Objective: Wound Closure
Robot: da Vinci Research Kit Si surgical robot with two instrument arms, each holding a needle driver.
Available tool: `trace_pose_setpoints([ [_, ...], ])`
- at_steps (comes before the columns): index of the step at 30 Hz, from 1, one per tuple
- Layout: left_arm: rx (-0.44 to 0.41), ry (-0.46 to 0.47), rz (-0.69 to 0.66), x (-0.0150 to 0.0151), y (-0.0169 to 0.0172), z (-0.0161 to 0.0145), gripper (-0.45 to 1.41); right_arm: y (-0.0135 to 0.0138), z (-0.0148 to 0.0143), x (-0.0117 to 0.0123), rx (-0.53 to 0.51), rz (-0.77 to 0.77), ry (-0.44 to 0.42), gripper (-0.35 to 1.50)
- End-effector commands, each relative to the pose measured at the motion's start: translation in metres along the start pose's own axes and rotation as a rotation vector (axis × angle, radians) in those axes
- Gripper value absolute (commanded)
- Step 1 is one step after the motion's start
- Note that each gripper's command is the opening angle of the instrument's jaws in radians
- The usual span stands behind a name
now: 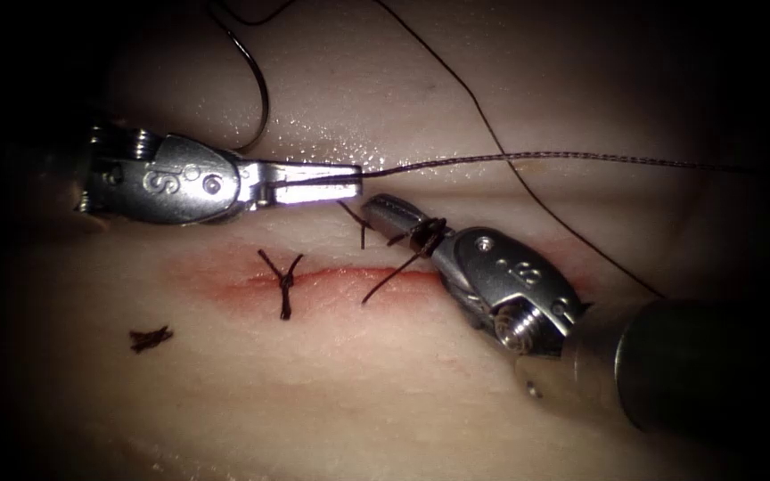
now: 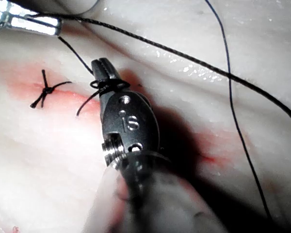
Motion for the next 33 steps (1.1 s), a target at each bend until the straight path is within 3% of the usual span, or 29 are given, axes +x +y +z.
trace_pose_setpoints([
  [1,0.0,-0.01,-0.003,-0.001,-0.0006,0.0007,-0.45,-0.0009,0.0005,-0.0007,-0.016,-0.001,-0.004,-0.35],
  [6,0.016,-0.15,0.046,-0.0045,-0.0059,0.0013,-0.45,-0.0026,0.0,-0.0008,-0.043,-0.011,-0.037,-0.35],
  [11,0.034,-0.259,0.086,-0.0077,-0.0081,0.0024,-0.45,-0.0042,-0.0008,-0.0009,-0.039,-0.026,-0.054,-0.35],
  [19,0.042,-0.301,0.156,-0.0105,-0.0109,0.0048,-0.45,-0.0061,-0.0023,-0.0022,-0.027,-0.062,-0.081,-0.35],
  [33,0.091,-0.345,0.238,-0.0112,-0.0189,0.0075,-0.45,-0.0079,-0.005,-0.004,-0.001,-0.096,-0.116,-0.35],
])
